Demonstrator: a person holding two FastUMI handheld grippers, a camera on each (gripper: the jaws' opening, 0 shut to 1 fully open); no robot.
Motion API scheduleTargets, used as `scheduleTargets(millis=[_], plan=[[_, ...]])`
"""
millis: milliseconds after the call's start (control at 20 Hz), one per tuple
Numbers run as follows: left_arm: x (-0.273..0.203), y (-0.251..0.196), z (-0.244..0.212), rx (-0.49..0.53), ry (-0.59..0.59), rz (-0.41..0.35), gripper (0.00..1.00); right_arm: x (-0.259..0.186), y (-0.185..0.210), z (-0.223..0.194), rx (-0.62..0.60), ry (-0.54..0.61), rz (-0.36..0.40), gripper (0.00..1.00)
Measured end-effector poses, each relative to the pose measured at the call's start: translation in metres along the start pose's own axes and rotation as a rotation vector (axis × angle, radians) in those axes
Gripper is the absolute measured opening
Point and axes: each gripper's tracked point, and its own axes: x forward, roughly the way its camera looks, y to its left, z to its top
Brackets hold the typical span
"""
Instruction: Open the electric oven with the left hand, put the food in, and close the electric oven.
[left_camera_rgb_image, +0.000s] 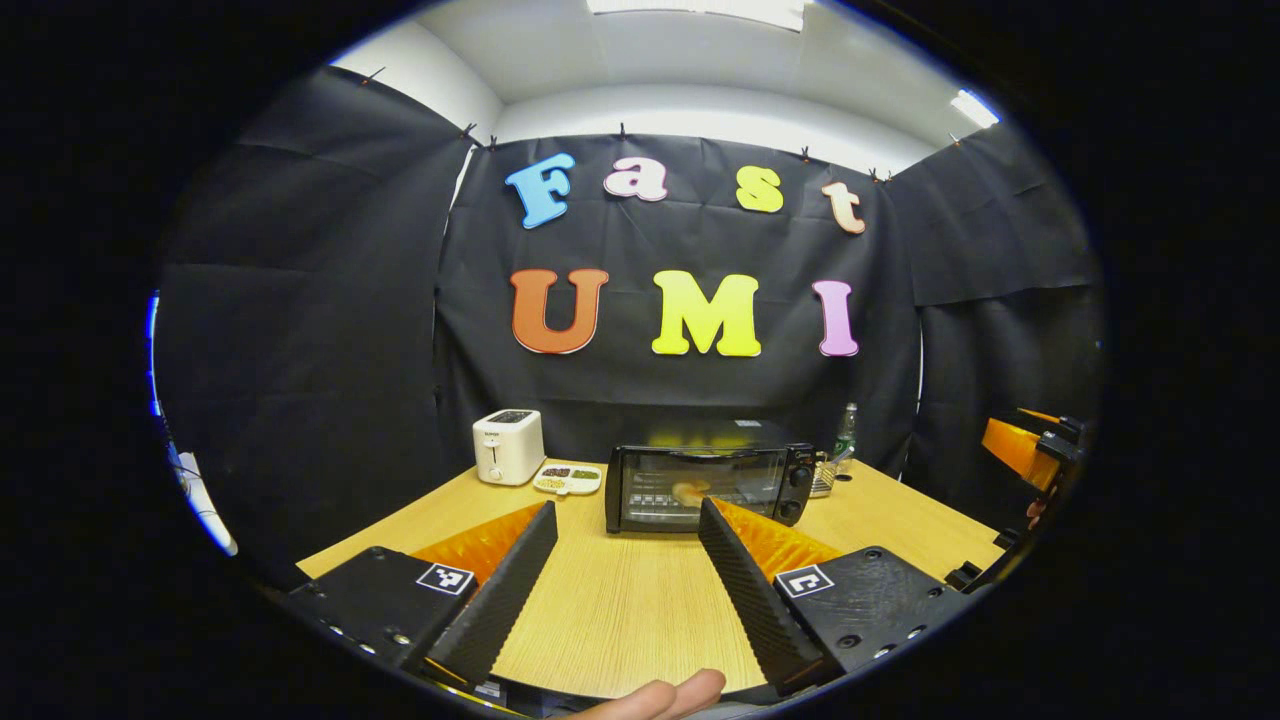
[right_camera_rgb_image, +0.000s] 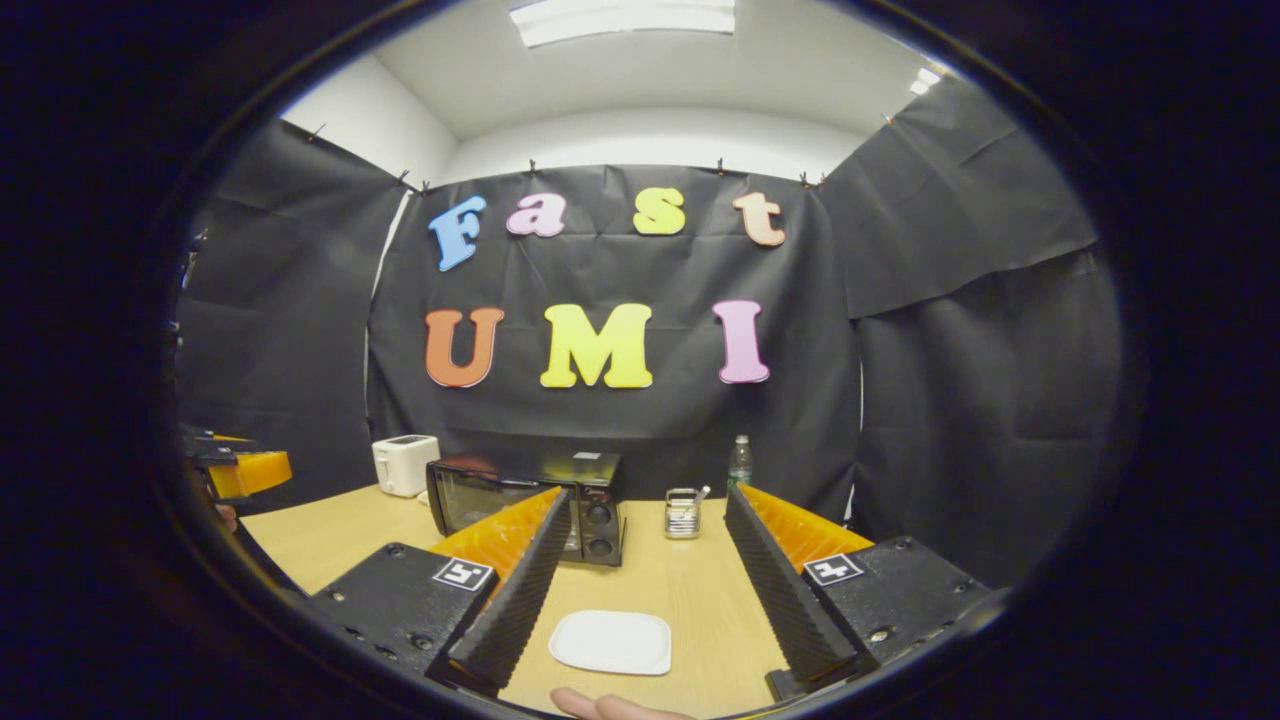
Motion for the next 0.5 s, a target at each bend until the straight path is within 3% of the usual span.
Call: scheduleTargets(millis=[500], plan=[[-0.019, -0.015, 0.008, 0.030, -0.079, -0.047, 0.94, 0.001, 0.014, -0.011, 0.071, 0.028, -0.016, 0.92]])
